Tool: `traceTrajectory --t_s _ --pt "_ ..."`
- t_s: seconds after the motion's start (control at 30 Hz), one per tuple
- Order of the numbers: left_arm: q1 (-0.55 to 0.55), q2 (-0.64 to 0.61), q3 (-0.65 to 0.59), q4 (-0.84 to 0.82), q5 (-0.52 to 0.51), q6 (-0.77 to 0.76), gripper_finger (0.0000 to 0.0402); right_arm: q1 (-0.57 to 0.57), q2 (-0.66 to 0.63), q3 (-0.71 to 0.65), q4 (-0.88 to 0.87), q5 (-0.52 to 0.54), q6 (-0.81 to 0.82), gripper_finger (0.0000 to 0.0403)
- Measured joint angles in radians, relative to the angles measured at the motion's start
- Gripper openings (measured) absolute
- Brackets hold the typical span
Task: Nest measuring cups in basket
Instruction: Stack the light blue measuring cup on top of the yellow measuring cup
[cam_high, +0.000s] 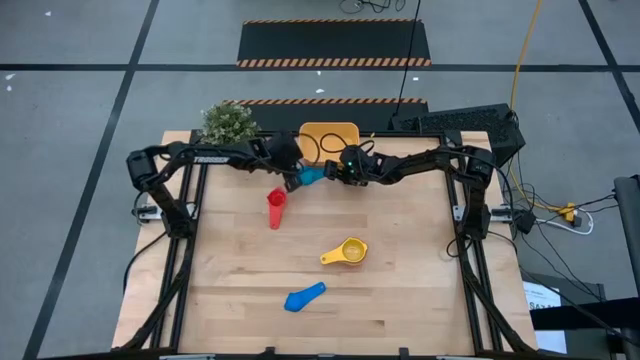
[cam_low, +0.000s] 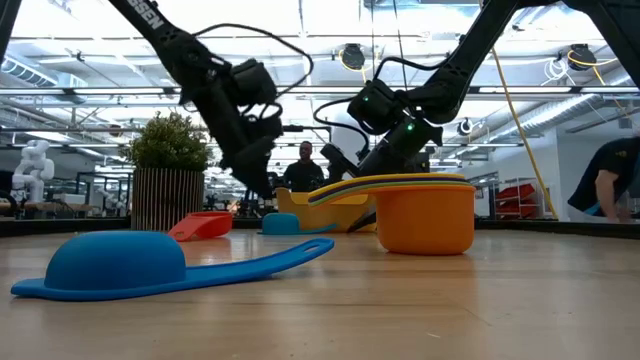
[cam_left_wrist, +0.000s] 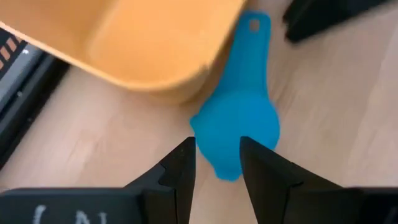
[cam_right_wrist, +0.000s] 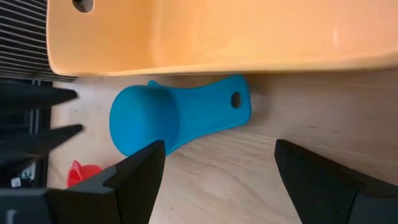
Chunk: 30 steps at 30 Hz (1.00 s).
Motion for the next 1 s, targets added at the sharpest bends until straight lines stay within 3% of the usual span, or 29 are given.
traceTrajectory --t_s 0.2,0.43,0.63,0.87,1.0 --pt "-0.015 0.0 0.017 0.041 -0.002 -0.005 0.0144 -0.005 0.0 0.0 -0.002 -0.092 -0.036 0.0297" --pt "-0.013 0.071 0.017 0.072 -0.002 0.015 0.0237 -0.001 -0.035 0.0 -0.048 -0.28 -0.073 0.0297" --pt "-0.013 0.092 0.017 0.089 0.038 0.055 0.0307 0.019 -0.094 0.0 -0.143 -0.28 -0.119 0.0297" --pt "-0.007 0.109 0.019 0.097 0.22 0.067 0.03 0.021 -0.141 0.0 -0.205 -0.282 -0.16 0.0297" --pt "-0.014 0.126 0.021 0.105 0.244 0.103 0.0283 0.017 -0.168 0.0 -0.222 -0.285 -0.166 0.0297"
